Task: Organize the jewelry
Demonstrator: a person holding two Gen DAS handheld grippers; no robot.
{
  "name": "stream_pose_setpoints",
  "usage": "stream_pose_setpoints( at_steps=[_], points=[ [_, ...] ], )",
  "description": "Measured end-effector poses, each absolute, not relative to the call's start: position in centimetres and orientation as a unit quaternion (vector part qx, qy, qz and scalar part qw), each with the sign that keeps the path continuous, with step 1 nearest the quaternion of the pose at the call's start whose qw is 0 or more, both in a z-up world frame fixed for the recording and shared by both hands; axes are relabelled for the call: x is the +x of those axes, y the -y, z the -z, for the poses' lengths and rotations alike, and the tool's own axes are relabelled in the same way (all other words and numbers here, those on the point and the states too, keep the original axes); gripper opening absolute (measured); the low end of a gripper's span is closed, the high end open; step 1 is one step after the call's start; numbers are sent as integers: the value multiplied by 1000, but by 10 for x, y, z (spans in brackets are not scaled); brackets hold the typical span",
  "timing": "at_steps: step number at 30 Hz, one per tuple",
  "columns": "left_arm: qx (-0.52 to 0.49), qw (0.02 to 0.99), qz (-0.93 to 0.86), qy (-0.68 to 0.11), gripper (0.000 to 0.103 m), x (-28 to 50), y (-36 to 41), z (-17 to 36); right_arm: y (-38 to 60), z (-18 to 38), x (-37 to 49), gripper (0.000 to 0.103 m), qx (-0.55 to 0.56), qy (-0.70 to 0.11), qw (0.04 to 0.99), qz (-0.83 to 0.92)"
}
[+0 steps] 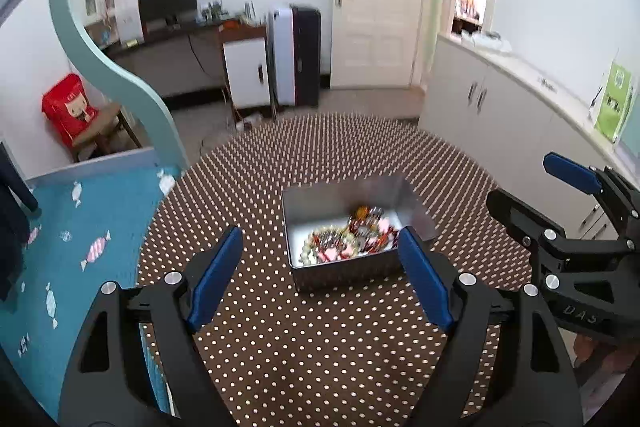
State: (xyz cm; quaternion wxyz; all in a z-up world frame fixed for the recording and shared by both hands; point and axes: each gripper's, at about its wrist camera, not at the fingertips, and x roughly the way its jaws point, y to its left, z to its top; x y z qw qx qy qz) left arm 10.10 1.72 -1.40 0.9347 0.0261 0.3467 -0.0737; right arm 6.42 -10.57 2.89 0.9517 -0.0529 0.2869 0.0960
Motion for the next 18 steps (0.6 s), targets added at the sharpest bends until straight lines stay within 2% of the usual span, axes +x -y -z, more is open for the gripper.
stream_pose_setpoints(
  at_steps=[3,12,18],
  points=[
    [32,949,60,-308,86,78,-15,-8,108,-47,44,87,-53,-258,961,-88],
    [40,974,28,-223,89,27,-11,-60,110,-95,-3,96,-50,-166,983,-63],
    [45,984,5,-174,90,2,-8,-85,114,-114,-21,96,-39,-121,991,-51]
  ],
)
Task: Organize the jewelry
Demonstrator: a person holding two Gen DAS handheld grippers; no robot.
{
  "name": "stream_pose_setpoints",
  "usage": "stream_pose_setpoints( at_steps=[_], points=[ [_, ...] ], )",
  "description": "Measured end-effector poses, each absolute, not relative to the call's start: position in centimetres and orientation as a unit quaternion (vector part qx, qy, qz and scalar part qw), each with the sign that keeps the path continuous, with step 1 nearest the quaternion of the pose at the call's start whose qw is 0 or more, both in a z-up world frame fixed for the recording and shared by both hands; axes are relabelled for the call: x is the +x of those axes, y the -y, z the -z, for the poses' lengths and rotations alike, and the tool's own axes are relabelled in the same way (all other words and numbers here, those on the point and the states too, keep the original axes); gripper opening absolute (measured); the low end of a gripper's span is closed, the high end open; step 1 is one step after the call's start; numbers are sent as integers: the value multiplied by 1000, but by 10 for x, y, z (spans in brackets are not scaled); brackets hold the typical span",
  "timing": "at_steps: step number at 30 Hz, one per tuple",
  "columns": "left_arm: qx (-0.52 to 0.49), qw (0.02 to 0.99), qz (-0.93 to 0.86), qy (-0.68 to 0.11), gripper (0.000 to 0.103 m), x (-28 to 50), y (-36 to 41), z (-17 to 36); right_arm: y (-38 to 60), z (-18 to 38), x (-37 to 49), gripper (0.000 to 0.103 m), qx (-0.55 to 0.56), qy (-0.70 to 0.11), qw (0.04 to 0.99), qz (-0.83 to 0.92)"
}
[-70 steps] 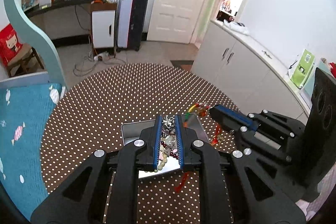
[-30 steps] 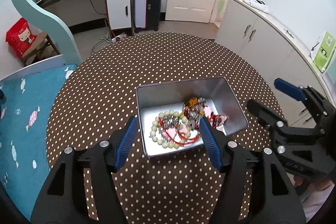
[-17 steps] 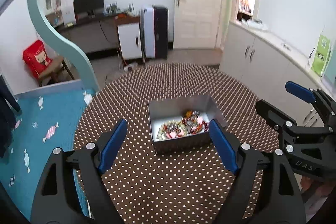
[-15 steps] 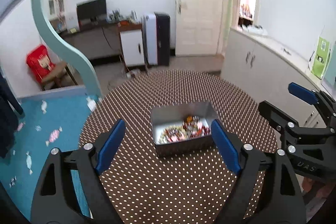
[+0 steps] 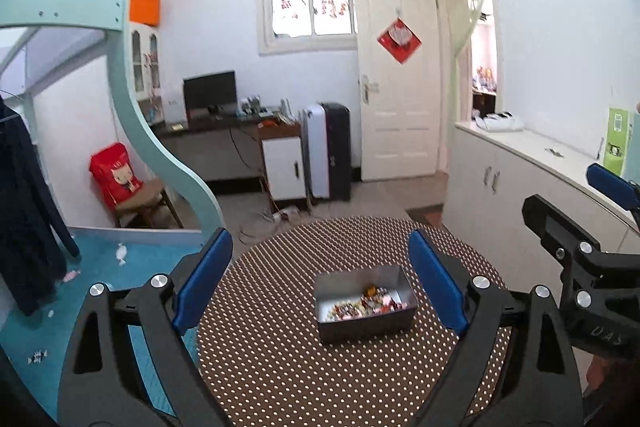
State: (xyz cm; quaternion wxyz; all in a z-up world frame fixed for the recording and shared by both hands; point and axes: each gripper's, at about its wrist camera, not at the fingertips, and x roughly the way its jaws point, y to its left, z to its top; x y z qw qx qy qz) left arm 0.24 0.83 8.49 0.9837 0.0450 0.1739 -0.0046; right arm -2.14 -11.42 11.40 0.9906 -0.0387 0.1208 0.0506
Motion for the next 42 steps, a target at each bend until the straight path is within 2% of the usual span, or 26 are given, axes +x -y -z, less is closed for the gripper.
stream_pose_setpoints(
  at_steps=[7,42],
  points=[
    [45,987,-4,-156,91,-9,-6,-96,121,-118,-30,96,-28,-98,994,-41],
    [34,985,9,-167,91,-15,-14,-87,135,-113,-40,96,-1,-113,993,-25]
  ],
)
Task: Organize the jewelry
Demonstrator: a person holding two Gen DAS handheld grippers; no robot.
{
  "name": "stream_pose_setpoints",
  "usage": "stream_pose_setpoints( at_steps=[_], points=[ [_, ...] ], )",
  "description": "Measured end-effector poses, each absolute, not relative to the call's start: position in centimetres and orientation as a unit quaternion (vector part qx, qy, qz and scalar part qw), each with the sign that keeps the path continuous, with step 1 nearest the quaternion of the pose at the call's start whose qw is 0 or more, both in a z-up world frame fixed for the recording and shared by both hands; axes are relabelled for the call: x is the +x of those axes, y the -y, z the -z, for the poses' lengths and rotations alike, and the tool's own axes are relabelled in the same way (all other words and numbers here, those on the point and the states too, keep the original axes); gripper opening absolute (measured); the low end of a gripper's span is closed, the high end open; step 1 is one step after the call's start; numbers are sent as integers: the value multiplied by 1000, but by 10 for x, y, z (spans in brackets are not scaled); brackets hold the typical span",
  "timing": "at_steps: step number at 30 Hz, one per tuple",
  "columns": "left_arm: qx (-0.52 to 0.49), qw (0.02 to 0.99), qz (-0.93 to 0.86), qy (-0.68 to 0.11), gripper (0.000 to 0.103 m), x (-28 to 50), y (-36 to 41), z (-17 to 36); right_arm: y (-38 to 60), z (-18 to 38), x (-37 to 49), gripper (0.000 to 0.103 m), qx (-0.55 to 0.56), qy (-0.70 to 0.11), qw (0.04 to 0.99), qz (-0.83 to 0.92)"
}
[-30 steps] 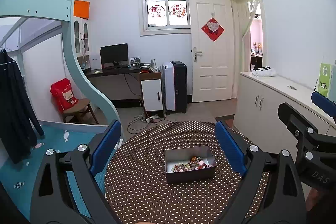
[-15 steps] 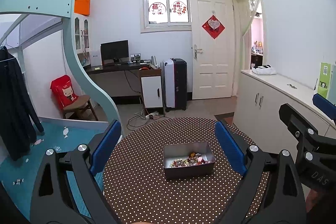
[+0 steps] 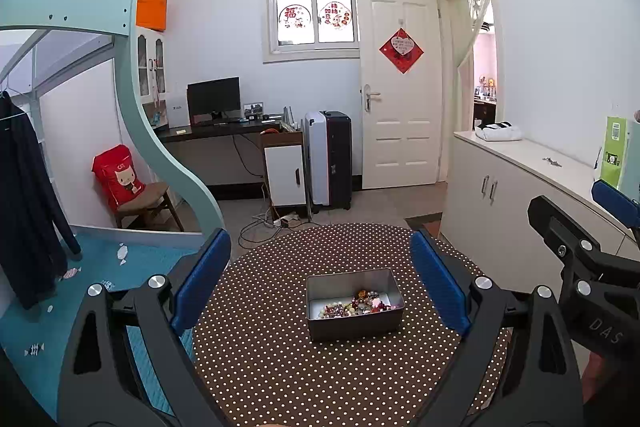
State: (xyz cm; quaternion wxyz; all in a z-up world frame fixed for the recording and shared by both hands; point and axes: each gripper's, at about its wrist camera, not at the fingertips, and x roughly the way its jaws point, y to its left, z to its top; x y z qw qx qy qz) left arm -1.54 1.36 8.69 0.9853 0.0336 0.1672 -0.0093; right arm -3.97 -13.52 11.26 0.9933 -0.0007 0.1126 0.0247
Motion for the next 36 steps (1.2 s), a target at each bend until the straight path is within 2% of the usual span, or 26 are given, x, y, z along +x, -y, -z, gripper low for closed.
stream_pose_setpoints(
  at_steps=[36],
  points=[
    [24,985,6,-171,91,-22,-20,-86,132,-109,-42,96,-4,-119,992,-30]
  ],
)
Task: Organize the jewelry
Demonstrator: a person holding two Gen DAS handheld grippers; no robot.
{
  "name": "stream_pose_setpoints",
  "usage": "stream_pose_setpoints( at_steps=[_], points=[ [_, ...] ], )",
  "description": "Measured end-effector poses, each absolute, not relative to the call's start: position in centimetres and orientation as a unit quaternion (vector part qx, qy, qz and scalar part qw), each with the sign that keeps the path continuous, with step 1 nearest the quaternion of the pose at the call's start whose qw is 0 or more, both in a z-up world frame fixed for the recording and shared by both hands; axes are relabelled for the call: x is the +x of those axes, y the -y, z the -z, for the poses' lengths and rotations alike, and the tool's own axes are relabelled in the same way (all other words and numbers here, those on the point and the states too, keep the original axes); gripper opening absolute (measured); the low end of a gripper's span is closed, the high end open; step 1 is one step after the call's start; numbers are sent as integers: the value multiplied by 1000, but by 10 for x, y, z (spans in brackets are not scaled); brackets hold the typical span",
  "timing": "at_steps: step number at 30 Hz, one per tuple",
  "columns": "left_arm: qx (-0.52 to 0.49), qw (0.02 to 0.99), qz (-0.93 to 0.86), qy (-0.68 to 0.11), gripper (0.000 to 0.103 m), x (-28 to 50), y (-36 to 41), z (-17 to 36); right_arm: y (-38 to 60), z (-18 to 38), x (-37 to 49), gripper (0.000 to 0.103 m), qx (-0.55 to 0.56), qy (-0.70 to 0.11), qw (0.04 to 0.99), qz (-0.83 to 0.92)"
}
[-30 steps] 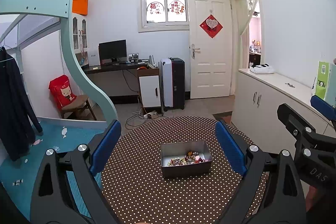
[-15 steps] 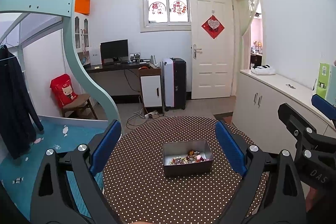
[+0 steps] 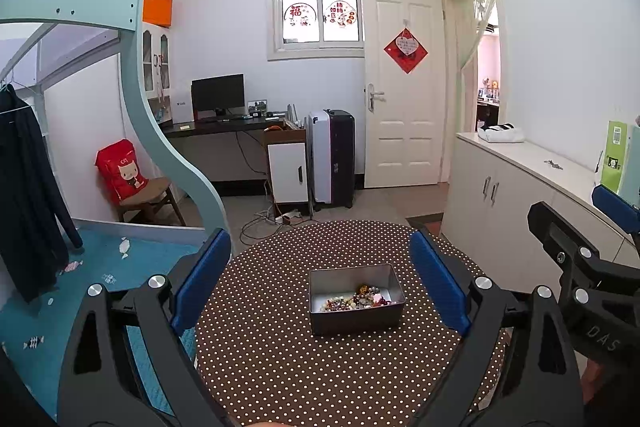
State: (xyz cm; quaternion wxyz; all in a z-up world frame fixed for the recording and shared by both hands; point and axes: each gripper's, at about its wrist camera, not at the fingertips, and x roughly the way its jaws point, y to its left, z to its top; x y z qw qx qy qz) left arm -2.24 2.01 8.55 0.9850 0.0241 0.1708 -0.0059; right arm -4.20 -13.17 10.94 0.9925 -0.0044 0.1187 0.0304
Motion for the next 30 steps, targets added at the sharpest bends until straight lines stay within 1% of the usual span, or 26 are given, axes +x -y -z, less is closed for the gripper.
stream_pose_setpoints(
  at_steps=[15,30],
  points=[
    [18,983,8,-183,91,-20,-24,-84,130,-110,-40,96,-5,-124,992,-28],
    [24,984,2,-179,91,-21,-20,-85,133,-108,-41,96,5,-127,991,-30]
  ],
)
